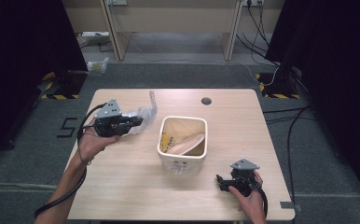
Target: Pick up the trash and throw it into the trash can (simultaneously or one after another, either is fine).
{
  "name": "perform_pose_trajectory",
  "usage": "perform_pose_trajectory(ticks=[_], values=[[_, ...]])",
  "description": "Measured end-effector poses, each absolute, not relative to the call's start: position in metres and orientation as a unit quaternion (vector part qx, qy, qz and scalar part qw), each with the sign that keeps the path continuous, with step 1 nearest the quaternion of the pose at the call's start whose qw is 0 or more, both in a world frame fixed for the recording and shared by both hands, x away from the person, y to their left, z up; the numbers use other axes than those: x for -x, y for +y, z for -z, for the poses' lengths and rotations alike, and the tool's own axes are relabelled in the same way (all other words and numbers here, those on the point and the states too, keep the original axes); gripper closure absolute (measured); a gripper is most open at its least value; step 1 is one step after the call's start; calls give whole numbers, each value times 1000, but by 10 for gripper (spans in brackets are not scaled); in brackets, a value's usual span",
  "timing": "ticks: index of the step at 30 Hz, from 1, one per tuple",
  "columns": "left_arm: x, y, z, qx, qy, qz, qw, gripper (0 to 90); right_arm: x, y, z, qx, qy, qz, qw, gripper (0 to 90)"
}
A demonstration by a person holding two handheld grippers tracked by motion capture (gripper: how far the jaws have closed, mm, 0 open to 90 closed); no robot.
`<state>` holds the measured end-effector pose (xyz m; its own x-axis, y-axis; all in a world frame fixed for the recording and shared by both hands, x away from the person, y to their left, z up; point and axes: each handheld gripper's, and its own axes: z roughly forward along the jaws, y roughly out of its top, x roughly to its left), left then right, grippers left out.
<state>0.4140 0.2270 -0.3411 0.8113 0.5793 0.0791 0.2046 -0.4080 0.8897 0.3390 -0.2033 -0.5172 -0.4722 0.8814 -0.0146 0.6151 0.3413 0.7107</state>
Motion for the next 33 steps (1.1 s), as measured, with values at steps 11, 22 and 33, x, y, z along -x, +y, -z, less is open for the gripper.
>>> perform_pose_trajectory(ticks=[11,22,33], values=[[-413,198,334,-825,215,-182,490,842,-339,-203,517,-471,794,-327,203,79],[-410,165,335,-836,187,-167,487,837,-339,-203,517,-471,794,-327,203,79],[-412,133,346,-850,170,-148,475,833,-339,-203,517,-472,793,-327,203,80]])
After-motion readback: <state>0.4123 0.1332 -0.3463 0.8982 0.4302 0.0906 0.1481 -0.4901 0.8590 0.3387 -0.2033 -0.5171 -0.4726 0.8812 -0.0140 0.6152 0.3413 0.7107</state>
